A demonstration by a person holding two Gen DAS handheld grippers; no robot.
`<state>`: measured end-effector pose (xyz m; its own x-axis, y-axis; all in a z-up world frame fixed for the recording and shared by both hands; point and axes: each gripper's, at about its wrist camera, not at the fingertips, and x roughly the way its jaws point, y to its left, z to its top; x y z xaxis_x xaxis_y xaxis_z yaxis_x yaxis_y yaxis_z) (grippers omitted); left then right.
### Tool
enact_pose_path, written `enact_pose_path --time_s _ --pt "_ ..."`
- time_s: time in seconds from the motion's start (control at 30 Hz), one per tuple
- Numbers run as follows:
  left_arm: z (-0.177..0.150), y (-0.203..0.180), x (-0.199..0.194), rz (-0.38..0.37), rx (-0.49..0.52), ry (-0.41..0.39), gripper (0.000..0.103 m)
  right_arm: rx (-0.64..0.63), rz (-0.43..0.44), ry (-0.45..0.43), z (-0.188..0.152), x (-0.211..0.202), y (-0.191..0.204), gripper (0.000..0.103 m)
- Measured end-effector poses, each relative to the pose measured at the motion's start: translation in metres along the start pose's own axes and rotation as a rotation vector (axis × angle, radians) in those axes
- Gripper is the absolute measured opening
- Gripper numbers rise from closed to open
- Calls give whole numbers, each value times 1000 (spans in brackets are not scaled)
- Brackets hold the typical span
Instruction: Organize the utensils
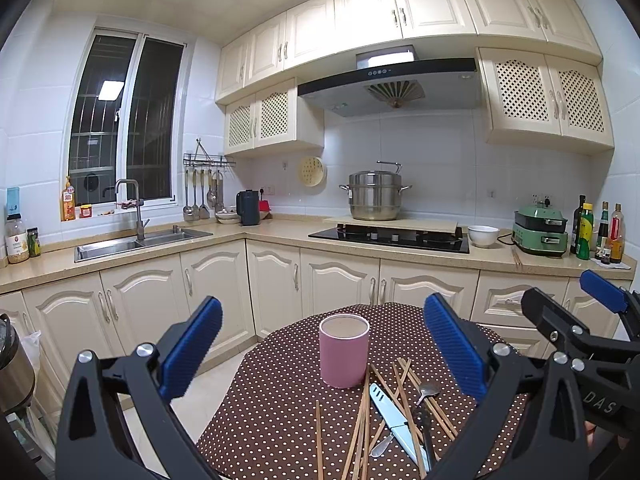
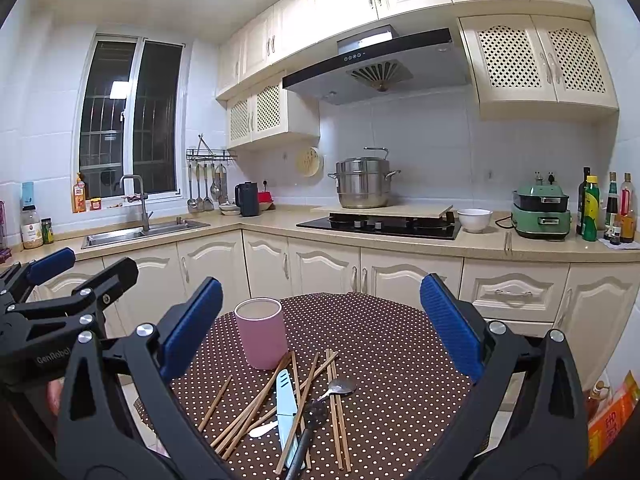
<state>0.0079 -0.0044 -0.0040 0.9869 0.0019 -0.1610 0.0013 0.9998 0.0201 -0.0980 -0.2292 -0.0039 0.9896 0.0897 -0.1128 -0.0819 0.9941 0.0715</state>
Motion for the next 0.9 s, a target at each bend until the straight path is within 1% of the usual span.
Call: enact_pose_path --time_s 0.9 --pt "-5 4 3 0 2 6 99 3 -4 11 -4 0 1 97"
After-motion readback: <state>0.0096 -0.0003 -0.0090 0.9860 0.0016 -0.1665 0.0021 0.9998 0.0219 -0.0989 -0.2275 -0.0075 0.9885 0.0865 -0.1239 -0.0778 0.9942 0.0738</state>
